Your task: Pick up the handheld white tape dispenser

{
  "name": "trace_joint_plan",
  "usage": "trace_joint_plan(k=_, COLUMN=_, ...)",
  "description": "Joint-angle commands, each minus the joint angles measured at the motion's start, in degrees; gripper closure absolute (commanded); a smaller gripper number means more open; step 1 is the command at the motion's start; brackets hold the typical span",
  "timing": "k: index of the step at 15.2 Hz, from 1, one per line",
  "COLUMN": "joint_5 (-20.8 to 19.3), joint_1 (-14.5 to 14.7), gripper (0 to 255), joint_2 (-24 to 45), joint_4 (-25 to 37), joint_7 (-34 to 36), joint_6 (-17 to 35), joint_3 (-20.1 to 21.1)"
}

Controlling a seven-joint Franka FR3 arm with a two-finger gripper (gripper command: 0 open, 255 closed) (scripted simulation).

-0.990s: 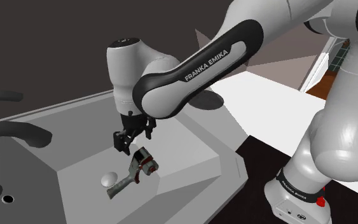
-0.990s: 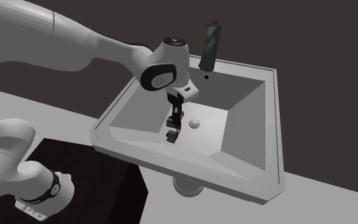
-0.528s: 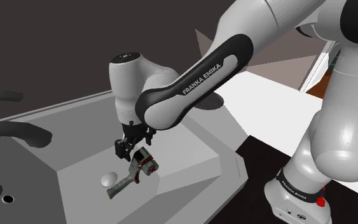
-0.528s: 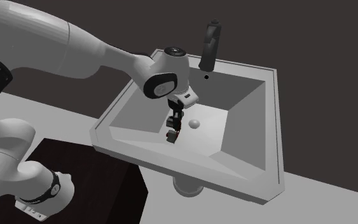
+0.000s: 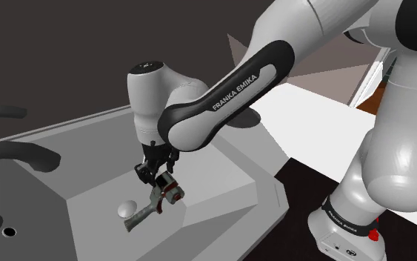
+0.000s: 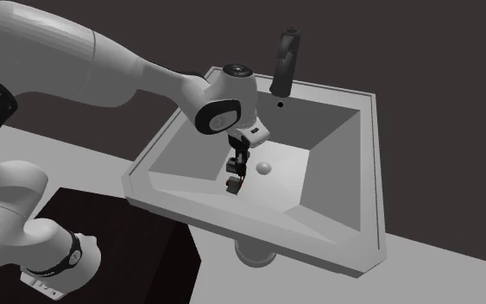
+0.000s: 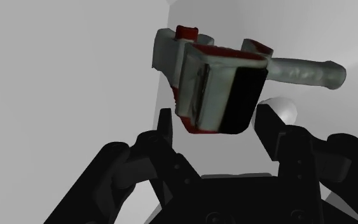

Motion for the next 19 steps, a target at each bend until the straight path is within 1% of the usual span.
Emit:
trace_joint_plan(k=1, joint_5=0.02, joint_1=0.03, gripper=255, joint_2=0.07, joint_4=-0.04, joint_7=-0.01, joint_6=-0.05, joint_3=0.04)
trace_joint_plan(k=2, joint_5=-0.02, joint_1=0.04, gripper=255, joint_2=0.10, joint_4=-0.15, joint_7=0.03, joint_6=0.09, joint_3=0.02)
trace_joint_plan(k=17, joint_5=4.59, joint_1=-0.95, gripper=255, joint_2=-6.25, joint_4=4.78, joint_7=-3.25, joint_6=-10.22, joint_3=1.05)
trace_joint_plan(k=19, joint_5=4.63, joint_1=-0.95, gripper=255, joint_2=-6.30, joint_4=4.84, joint_7=-3.27, joint_6=-10.33, joint_3=1.05)
